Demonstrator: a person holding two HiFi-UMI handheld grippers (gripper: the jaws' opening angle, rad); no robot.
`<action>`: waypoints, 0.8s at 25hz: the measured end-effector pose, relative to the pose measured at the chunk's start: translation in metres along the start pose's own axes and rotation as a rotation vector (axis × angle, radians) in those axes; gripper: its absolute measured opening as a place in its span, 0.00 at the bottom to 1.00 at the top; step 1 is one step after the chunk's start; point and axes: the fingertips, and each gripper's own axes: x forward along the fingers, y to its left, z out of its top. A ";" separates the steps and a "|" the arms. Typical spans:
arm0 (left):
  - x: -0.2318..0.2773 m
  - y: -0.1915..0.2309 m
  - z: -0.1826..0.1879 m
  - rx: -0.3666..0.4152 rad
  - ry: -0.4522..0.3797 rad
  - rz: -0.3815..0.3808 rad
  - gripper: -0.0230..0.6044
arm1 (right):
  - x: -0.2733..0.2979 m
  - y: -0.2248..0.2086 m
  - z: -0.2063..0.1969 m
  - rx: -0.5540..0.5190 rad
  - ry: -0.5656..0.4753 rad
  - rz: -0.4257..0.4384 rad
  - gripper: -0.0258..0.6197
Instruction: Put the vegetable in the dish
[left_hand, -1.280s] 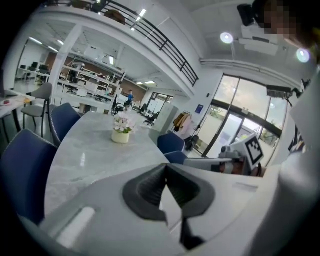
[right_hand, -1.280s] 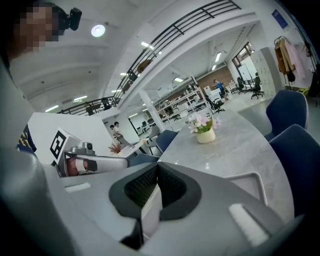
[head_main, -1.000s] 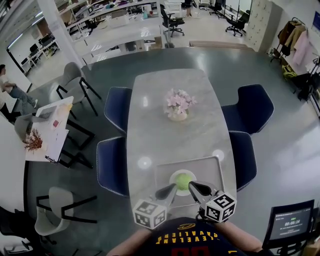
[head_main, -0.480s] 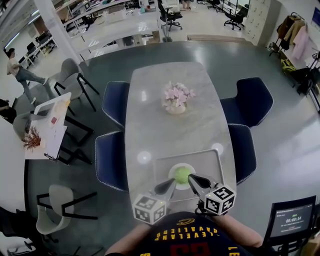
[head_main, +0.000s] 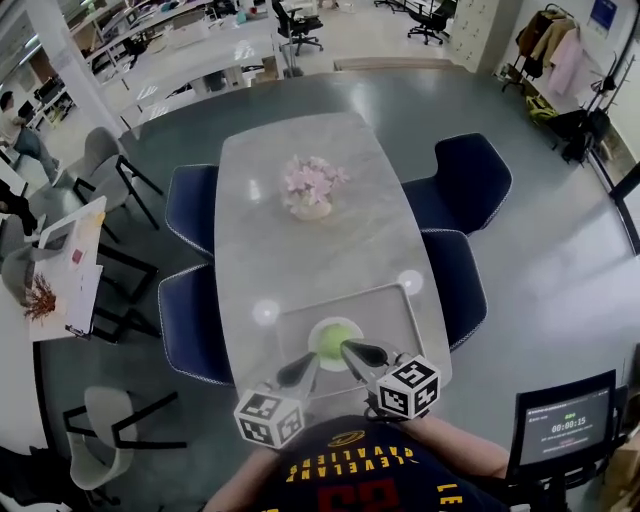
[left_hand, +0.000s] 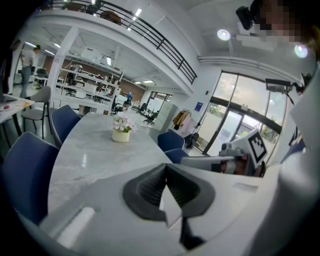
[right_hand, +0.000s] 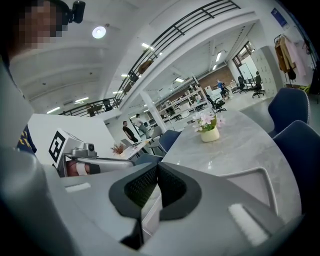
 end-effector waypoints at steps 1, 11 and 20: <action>0.001 -0.001 -0.001 0.000 0.002 -0.001 0.04 | 0.000 0.000 -0.001 0.001 0.001 0.001 0.05; 0.005 -0.005 -0.004 0.004 0.012 -0.017 0.04 | -0.003 0.000 -0.006 -0.004 0.008 -0.002 0.05; 0.005 -0.006 -0.005 0.005 0.016 -0.018 0.04 | -0.002 0.001 -0.007 -0.003 0.011 0.002 0.05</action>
